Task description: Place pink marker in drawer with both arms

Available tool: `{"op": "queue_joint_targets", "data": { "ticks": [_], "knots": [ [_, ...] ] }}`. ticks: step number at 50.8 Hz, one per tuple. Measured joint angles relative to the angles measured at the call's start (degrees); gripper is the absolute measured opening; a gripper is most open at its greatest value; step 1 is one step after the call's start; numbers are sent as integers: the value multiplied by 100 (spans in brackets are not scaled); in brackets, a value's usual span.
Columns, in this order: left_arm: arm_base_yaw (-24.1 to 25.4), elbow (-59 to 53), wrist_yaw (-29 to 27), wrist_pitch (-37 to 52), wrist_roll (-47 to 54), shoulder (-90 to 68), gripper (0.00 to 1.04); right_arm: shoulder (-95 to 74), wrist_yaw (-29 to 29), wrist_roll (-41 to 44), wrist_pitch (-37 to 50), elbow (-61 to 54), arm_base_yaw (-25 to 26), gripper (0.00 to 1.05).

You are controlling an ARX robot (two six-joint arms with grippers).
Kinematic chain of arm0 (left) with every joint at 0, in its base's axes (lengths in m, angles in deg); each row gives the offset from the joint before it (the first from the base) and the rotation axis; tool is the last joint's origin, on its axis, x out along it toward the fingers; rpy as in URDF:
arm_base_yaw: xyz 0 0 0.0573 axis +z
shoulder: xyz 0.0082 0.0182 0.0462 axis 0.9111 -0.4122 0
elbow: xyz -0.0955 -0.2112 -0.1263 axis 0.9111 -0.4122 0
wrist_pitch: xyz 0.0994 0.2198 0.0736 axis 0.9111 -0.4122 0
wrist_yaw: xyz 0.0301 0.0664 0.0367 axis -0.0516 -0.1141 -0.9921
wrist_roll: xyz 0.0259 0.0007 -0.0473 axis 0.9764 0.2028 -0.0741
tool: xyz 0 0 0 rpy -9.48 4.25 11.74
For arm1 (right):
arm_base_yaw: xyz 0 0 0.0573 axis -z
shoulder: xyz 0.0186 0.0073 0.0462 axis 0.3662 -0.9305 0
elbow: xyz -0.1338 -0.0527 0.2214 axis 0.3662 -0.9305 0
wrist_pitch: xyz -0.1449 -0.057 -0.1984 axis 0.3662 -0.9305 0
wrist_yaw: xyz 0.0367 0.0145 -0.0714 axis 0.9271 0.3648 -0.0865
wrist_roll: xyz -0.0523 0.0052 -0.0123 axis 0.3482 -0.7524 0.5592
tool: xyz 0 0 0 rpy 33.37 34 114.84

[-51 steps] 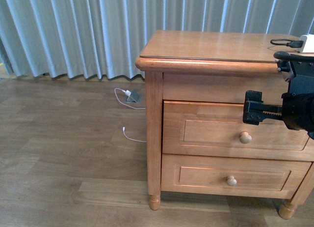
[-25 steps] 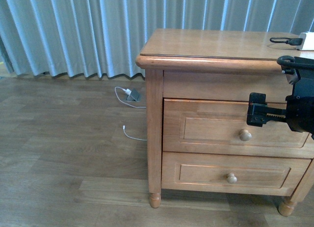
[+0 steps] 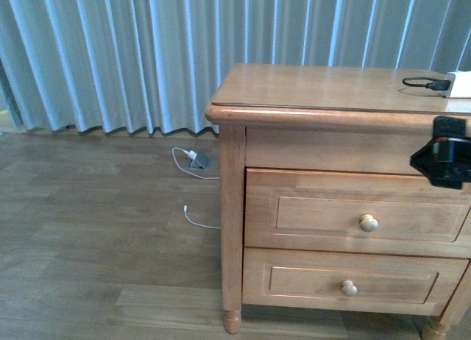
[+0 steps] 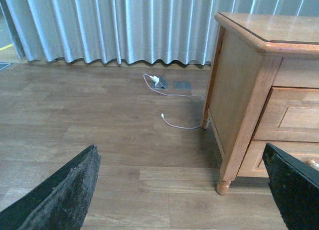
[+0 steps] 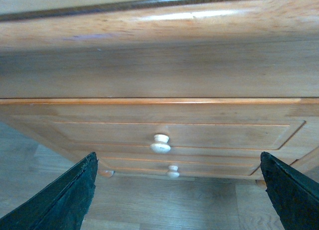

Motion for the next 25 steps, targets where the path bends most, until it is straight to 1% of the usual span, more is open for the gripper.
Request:
{"op": "queue_joint_targets", "data": {
  "ticks": [6, 25],
  "knots": [
    [0, 0, 0, 0, 0, 0, 99, 892, 229, -15, -422, -330, 138, 96],
    [0, 0, 0, 0, 0, 0, 99, 3788, 1150, 74, -2317, -1045, 863, 96]
  ]
}}
